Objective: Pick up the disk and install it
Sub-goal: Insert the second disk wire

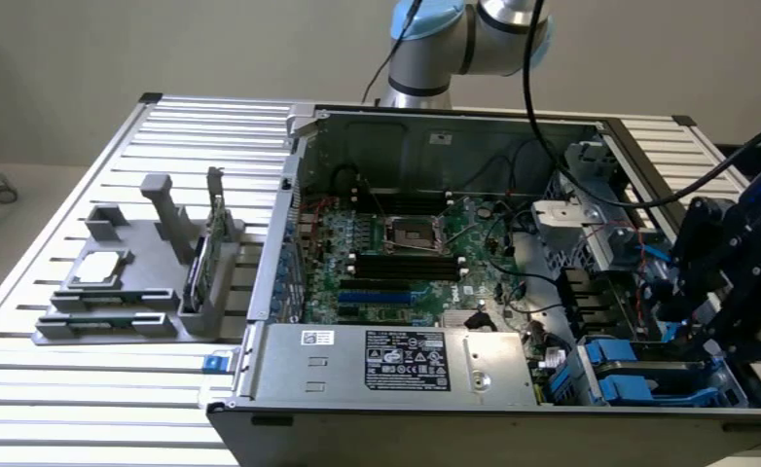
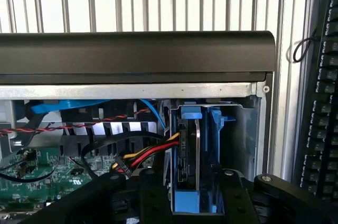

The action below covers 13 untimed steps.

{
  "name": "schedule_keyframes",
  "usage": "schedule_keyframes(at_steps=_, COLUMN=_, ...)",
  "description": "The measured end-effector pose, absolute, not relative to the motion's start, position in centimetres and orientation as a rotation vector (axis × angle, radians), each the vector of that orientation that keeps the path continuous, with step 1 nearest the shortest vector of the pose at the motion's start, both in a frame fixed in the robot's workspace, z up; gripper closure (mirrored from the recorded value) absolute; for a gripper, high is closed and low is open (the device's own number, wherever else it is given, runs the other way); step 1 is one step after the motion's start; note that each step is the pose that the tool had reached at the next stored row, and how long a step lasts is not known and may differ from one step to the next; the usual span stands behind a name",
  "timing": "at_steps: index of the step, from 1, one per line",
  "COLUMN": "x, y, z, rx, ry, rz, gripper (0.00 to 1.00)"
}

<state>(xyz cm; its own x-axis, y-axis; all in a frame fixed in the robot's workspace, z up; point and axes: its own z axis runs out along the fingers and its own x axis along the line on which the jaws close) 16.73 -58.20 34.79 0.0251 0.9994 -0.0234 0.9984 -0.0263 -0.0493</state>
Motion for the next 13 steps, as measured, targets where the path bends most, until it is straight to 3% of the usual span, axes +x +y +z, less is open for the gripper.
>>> schedule_keyframes(at_steps=13, x=16.6, y=-58.2, z=38.3, rx=-2.236, ry=-2.177, rz=0.082, gripper=0.58)
